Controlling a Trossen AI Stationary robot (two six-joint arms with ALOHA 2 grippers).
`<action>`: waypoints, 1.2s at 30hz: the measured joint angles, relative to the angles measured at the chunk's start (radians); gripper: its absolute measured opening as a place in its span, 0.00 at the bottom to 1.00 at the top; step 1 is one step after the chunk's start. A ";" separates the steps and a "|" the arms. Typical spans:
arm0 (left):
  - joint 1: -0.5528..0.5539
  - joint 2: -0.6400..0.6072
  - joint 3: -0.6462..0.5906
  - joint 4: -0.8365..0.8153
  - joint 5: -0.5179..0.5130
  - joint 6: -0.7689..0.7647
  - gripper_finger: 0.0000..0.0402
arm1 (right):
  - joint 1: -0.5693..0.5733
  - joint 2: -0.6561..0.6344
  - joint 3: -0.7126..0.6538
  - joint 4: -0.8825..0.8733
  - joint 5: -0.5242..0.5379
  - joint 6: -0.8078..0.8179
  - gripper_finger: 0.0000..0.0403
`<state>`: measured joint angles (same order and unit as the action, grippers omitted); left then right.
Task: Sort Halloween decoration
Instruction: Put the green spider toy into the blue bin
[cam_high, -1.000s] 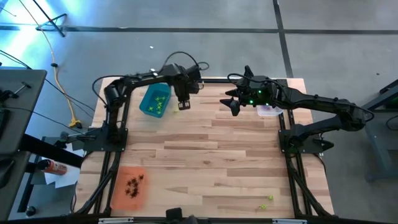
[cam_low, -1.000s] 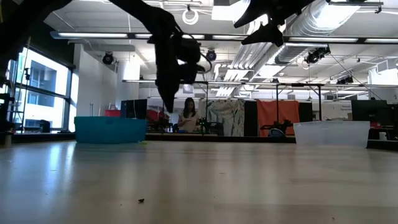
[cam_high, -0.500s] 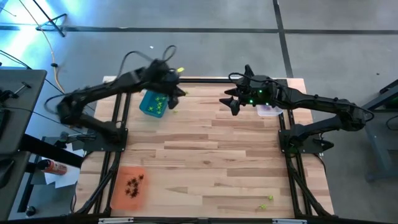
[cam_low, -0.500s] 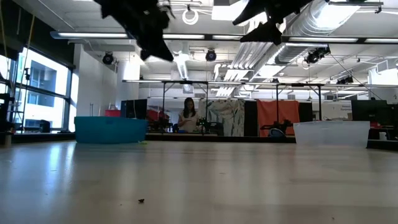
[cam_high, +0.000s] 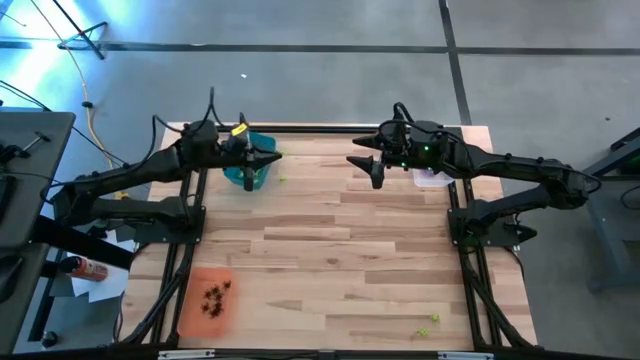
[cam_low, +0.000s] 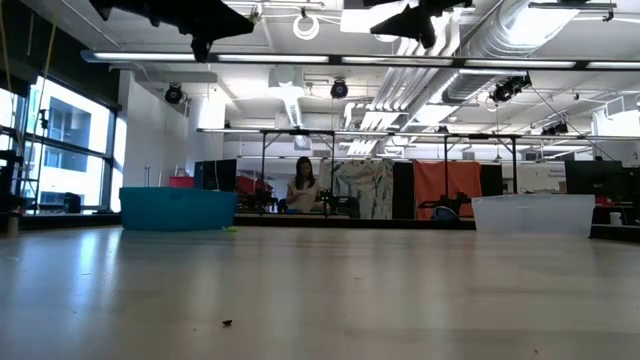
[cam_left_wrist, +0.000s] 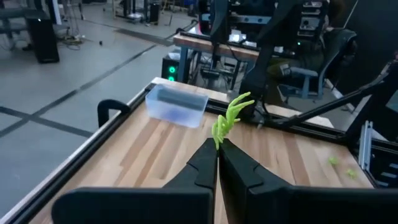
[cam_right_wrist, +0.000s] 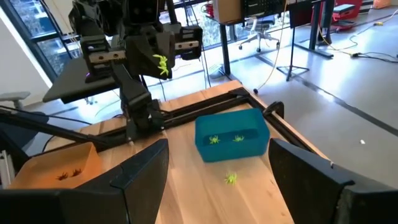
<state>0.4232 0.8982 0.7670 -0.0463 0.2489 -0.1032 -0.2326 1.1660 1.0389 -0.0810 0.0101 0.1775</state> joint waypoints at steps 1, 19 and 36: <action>0.000 -0.001 0.000 0.001 -0.004 0.000 0.00 | -0.001 0.000 0.000 0.000 0.000 0.001 0.67; 0.170 0.036 0.133 -0.606 -0.347 -0.179 0.00 | -0.003 0.011 0.000 0.006 0.014 0.005 0.67; 0.363 0.592 0.324 -1.039 -0.371 -0.017 0.00 | -0.003 0.127 0.000 0.022 -0.002 0.081 0.67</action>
<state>0.7864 1.4903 1.0908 -1.0852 -0.1220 -0.1201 -0.2356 1.2926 1.0386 -0.0585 0.0082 0.2584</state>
